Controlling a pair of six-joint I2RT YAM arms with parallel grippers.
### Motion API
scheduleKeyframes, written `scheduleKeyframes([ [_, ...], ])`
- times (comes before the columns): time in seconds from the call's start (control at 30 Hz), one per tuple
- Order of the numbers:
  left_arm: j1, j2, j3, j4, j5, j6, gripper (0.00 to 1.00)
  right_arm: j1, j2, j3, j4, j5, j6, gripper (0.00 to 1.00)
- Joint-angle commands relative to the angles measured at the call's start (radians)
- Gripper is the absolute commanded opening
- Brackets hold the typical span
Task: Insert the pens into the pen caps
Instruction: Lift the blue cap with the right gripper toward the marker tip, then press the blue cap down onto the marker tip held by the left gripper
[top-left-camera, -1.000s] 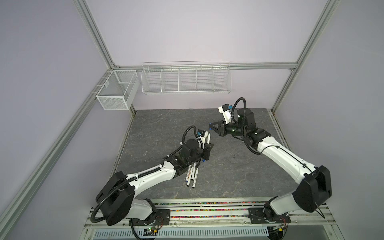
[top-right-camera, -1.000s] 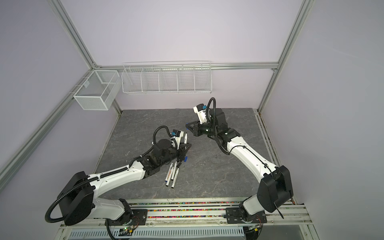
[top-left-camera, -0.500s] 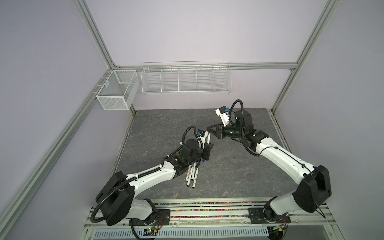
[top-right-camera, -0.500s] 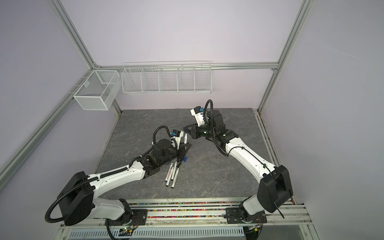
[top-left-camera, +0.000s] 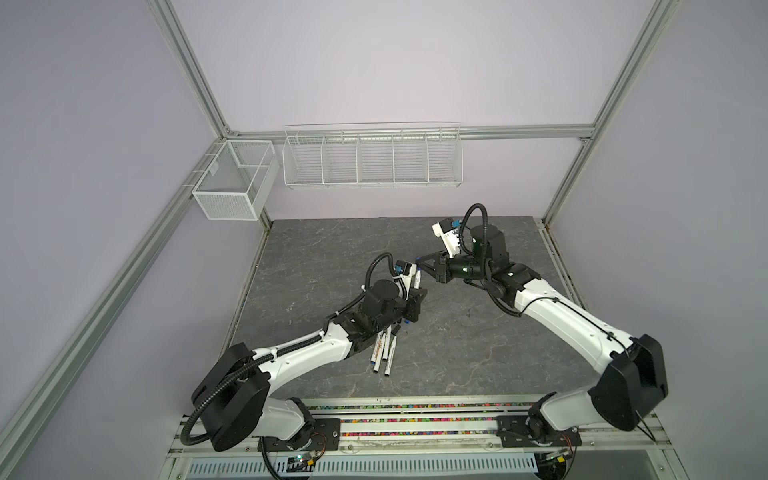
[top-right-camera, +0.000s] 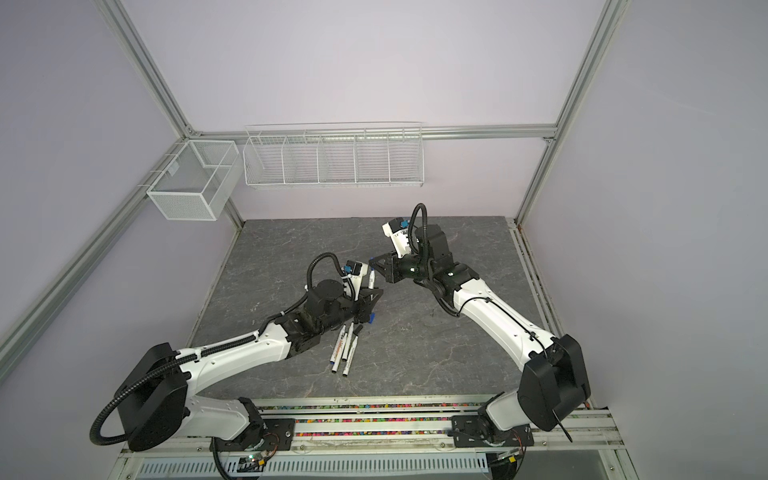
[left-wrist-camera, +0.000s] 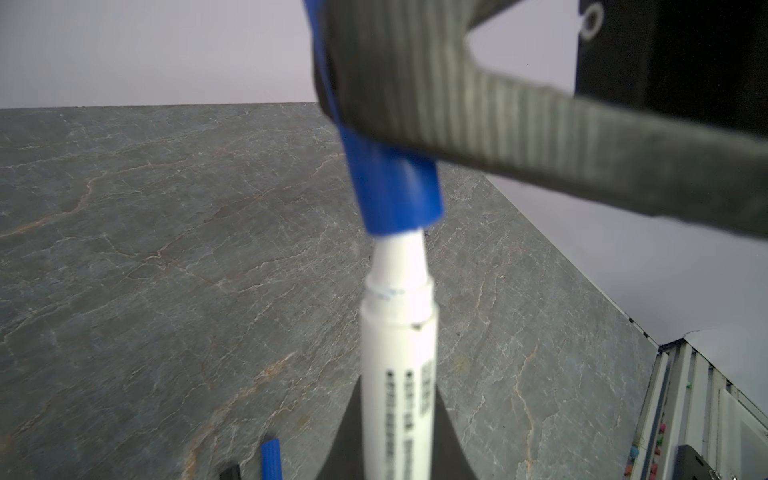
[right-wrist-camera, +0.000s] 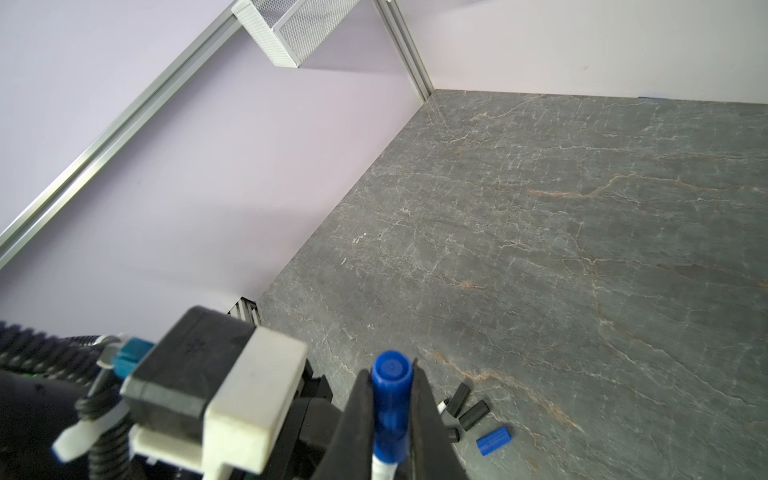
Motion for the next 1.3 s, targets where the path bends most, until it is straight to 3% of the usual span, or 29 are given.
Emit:
scheduleKeyframes([
  [0.0, 0.0, -0.002, 0.009, 0.048, -0.03, -0.005, 0.0, 0.004, -0.042, -0.033, -0.041, -0.062, -0.018, 0.08],
  [0.2, 0.002, 0.006, 0.024, 0.059, -0.031, -0.009, 0.0, 0.0, -0.078, -0.072, -0.052, -0.084, -0.009, 0.08],
  [0.5, 0.044, -0.005, 0.043, 0.212, 0.01, -0.072, 0.0, -0.006, -0.112, -0.092, -0.012, -0.149, -0.013, 0.12],
  [0.73, 0.045, 0.001, 0.118, 0.141, -0.034, 0.081, 0.0, 0.014, -0.128, -0.056, -0.087, -0.209, -0.105, 0.16],
  [0.9, 0.039, -0.006, 0.07, 0.246, -0.078, 0.168, 0.0, 0.029, -0.147, -0.046, -0.124, -0.186, -0.135, 0.17],
  [1.27, 0.033, 0.004, 0.03, 0.397, -0.052, 0.165, 0.0, 0.033, -0.171, -0.052, -0.121, -0.231, -0.131, 0.17],
])
